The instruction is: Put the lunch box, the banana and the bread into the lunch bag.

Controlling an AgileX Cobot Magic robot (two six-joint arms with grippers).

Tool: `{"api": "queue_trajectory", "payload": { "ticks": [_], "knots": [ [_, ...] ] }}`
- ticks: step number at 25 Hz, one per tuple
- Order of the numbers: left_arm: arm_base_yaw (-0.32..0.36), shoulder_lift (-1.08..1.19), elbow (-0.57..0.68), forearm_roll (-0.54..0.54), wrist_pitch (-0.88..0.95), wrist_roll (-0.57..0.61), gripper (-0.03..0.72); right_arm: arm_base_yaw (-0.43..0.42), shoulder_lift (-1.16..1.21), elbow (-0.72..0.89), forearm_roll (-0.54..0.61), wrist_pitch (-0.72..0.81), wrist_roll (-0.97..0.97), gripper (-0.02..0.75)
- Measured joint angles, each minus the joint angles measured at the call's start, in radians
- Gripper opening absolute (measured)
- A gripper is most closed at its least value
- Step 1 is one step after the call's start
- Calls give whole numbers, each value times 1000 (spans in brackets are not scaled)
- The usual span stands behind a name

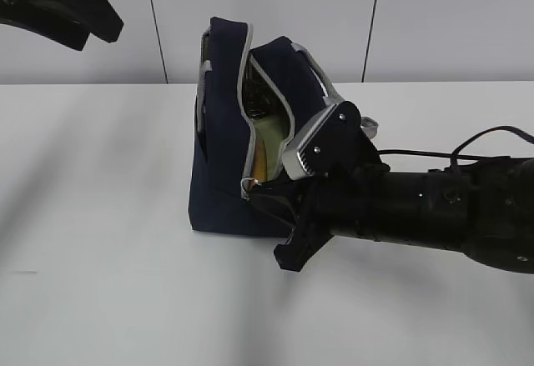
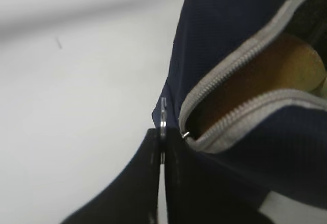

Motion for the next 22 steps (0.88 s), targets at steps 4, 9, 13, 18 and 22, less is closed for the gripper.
{"api": "queue_trajectory", "payload": {
  "ticks": [4,9,13,18,22],
  "knots": [
    [0,0,0,0,0,0,373,0,-21,0,-8,0,0,6],
    [0,0,0,0,0,0,373,0,-32,0,-38,-11,-2,6],
    [0,0,0,0,0,0,373,0,-44,-27,-71,-9,-2,6],
    [0,0,0,-4,0,0,373,0,-56,-91,-110,37,23,6],
    [0,0,0,-4,3,2,373,0,-56,-146,-171,61,107,6]
  ]
}}
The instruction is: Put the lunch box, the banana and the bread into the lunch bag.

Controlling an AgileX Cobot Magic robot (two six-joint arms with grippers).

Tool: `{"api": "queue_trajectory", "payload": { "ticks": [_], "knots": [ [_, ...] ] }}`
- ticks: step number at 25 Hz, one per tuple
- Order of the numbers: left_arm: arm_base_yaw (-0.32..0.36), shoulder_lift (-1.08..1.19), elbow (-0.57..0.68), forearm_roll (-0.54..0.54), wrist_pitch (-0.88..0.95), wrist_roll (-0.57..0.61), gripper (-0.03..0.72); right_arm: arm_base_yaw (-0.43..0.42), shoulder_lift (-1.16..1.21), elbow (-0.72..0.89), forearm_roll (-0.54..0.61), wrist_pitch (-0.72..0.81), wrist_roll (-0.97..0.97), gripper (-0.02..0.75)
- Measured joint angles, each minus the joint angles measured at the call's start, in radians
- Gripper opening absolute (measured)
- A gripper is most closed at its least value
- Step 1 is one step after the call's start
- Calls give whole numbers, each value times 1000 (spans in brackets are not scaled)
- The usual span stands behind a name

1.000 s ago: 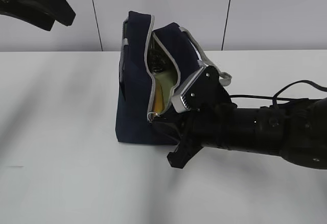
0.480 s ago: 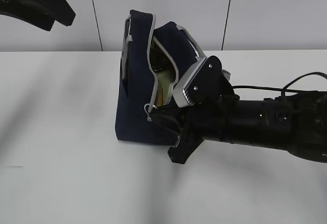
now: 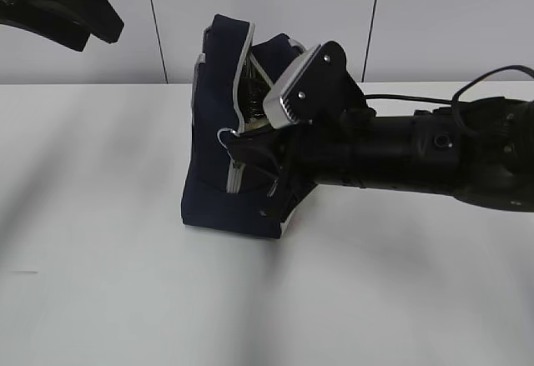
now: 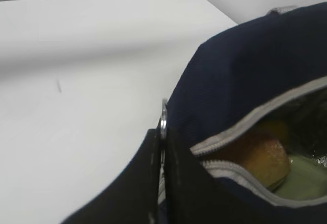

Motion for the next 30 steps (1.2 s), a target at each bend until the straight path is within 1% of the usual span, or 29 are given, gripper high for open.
{"api": "queue_trajectory", "payload": {
  "ticks": [4,9,16,20,23,26,30],
  "knots": [
    [0,0,0,0,1,10,373,0,0,-63,-95,32,107,6],
    [0,0,0,0,1,23,373,-5,0,-113,-209,36,260,6],
    [0,0,0,-15,-3,47,373,-20,0,-131,-302,28,369,6],
    [0,4,0,-32,-12,53,373,-20,15,-135,-311,32,379,6],
    [0,22,0,-32,-17,55,373,-20,23,-135,-303,72,406,6],
    [0,33,0,-34,-27,64,373,-20,22,-135,-291,107,466,6],
    [0,35,1,-34,-56,85,373,-20,22,-139,-284,114,547,6]
  ]
}}
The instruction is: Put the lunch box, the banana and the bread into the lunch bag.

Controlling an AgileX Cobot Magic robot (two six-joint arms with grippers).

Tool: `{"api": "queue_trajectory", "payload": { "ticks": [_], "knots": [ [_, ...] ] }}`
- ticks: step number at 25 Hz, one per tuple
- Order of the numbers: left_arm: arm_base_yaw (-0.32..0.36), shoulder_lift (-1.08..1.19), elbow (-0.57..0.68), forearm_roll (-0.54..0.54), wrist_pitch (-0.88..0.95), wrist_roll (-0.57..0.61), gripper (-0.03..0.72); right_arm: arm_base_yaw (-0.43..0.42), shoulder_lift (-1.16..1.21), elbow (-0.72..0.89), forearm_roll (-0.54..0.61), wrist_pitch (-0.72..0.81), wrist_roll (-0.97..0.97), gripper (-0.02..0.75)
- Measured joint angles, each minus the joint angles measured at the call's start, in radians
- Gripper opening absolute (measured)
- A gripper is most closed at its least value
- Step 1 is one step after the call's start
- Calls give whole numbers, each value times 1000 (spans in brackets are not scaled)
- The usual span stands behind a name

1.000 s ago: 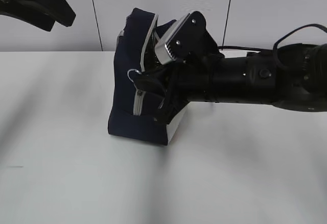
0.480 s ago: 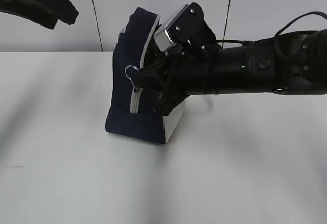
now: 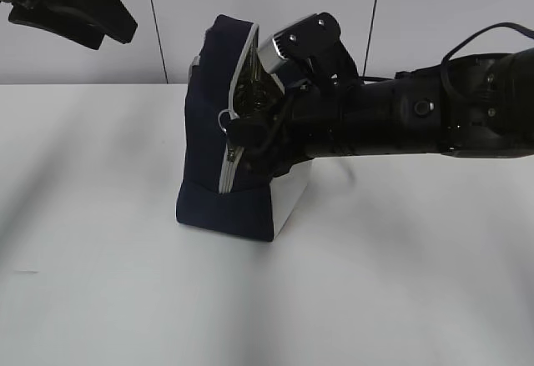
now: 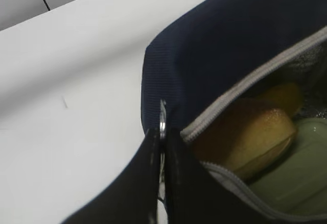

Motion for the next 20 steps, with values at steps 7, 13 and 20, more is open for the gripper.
{"api": "queue_trajectory", "payload": {
  "ticks": [7,13,20],
  "knots": [
    [0,7,28,-4,-39,38,357,0,0,0,0,6,67,6],
    [0,7,156,-8,-106,44,334,0,0,0,0,109,67,6],
    [0,7,301,-138,-228,205,331,4,0,-23,0,160,90,6]
  ]
}}
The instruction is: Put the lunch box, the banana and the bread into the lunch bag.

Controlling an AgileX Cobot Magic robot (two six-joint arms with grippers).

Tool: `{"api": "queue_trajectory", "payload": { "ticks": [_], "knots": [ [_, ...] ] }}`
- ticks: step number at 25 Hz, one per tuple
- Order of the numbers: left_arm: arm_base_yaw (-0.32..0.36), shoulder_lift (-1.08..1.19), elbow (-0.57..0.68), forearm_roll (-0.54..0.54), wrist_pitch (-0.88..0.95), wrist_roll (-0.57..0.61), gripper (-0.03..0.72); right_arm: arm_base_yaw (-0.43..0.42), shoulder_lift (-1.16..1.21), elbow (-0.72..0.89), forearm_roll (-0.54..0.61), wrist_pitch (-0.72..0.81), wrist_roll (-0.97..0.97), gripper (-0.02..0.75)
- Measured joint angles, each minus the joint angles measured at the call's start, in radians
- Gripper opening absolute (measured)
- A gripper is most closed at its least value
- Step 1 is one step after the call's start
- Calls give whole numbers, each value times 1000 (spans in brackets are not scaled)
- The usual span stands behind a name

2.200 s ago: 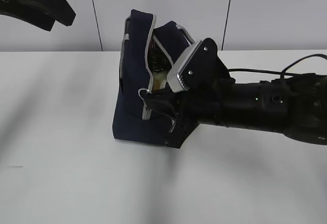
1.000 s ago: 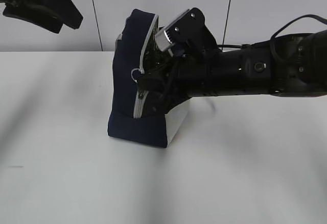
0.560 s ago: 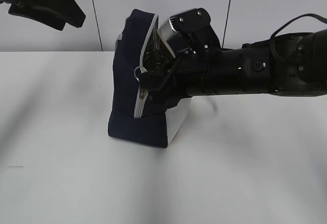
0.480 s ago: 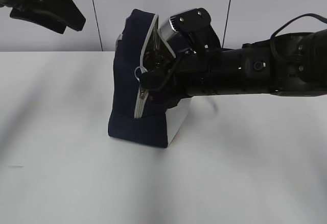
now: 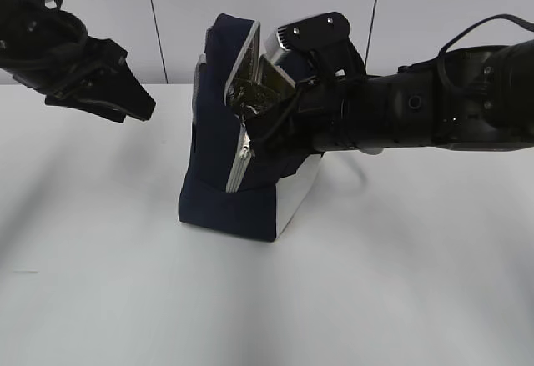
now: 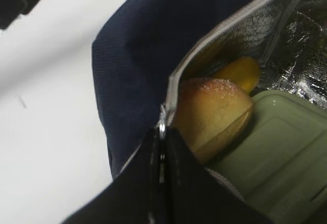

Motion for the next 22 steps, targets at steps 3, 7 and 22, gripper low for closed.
{"api": "queue_trajectory", "payload": {
  "ticks": [3,7,22],
  "knots": [
    [0,0,57,-101,-37,143,331,10,0,-13,0,2,9,6],
    [0,0,134,-240,-81,363,329,13,1,-26,0,-2,32,6],
    [-2,46,230,-626,-192,889,329,16,4,-34,-4,-6,87,6]
  ]
}}
